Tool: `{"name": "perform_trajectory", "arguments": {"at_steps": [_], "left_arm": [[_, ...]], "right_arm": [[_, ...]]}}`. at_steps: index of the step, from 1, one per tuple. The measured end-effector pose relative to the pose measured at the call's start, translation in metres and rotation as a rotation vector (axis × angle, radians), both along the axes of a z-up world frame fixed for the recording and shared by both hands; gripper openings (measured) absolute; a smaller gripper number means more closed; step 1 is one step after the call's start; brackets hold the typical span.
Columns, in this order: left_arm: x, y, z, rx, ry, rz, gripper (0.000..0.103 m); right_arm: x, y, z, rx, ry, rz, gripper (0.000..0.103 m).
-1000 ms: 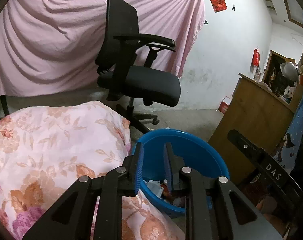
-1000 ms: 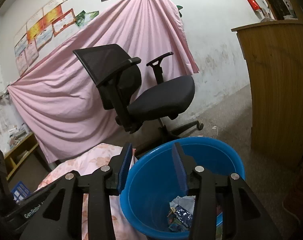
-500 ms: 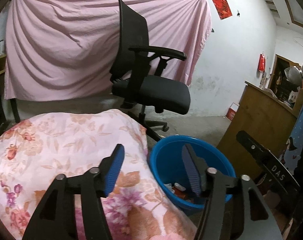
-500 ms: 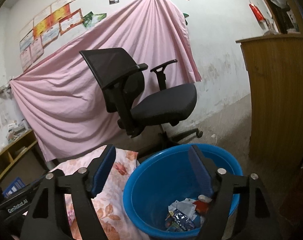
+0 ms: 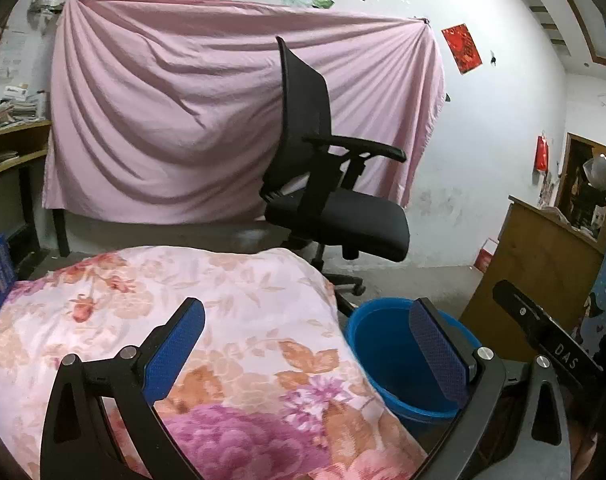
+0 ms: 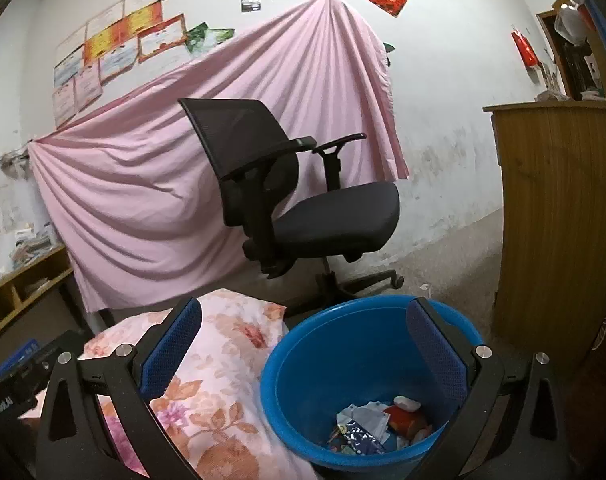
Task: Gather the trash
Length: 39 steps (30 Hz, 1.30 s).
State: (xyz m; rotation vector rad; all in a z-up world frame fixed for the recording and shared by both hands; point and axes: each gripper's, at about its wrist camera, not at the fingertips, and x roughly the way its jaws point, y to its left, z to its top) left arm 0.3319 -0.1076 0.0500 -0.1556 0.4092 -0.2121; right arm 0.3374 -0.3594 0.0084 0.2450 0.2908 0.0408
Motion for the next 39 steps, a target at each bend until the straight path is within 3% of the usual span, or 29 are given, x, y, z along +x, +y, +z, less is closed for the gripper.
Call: {"name": "perform_trajectory", "arguments": {"at_steps": [14,25,39], "left_arm": [[-0.048,0.035,-0.004,0.019,-0.003,0.056,0.100],[-0.118,0.051,-0.001,0.037,-0.054,0.094,0.100],[-0.204,0.068,0.000,0.090,-0.126,0.125,0.100]], "right_arm": [[-0.039,0.032,0.002,-0.101,-0.031,0.016,0.103],[-0.105,0.054,0.000,-0.143,-0.078,0.044,0.103],[-0.194,0.072,-0.008,-0.116,-0.175,0.028,0.103]]}}
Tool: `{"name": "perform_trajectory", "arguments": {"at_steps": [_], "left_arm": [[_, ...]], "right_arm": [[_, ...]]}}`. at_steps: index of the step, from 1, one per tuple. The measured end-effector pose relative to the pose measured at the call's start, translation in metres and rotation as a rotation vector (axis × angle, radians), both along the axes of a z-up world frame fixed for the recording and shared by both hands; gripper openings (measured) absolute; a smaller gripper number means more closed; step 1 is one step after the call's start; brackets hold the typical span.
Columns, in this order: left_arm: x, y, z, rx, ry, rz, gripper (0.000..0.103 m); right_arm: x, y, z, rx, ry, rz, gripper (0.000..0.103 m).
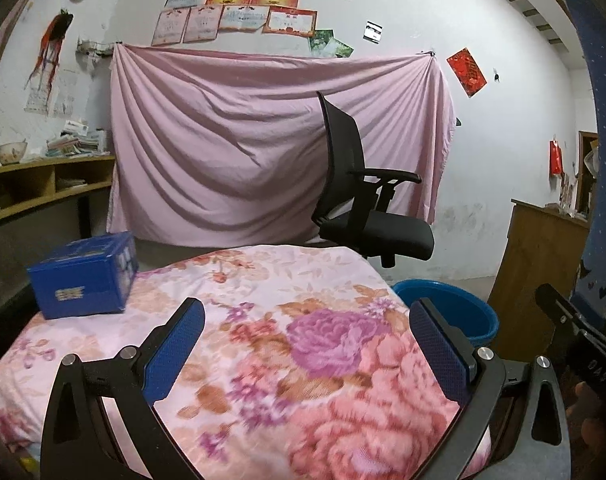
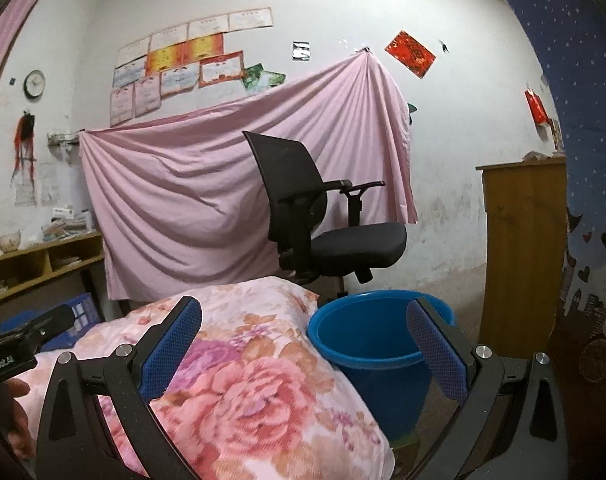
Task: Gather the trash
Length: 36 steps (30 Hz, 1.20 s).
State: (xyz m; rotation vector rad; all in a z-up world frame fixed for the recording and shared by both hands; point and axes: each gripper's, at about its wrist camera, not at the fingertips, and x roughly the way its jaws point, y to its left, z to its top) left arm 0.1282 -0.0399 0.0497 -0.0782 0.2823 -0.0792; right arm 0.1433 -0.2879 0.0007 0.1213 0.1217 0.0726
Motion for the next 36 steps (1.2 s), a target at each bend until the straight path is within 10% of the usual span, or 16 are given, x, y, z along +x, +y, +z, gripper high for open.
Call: {"name": "perform_trajectory", "arguments": {"at_steps": [36], "left_arm": [[-0.047,0.038,-0.033,0.023,-0.025,0.069,0.100]], "right_arm": [[-0.039,0.044,-0.019,-0.117,0.033,0.059,0.103]]}}
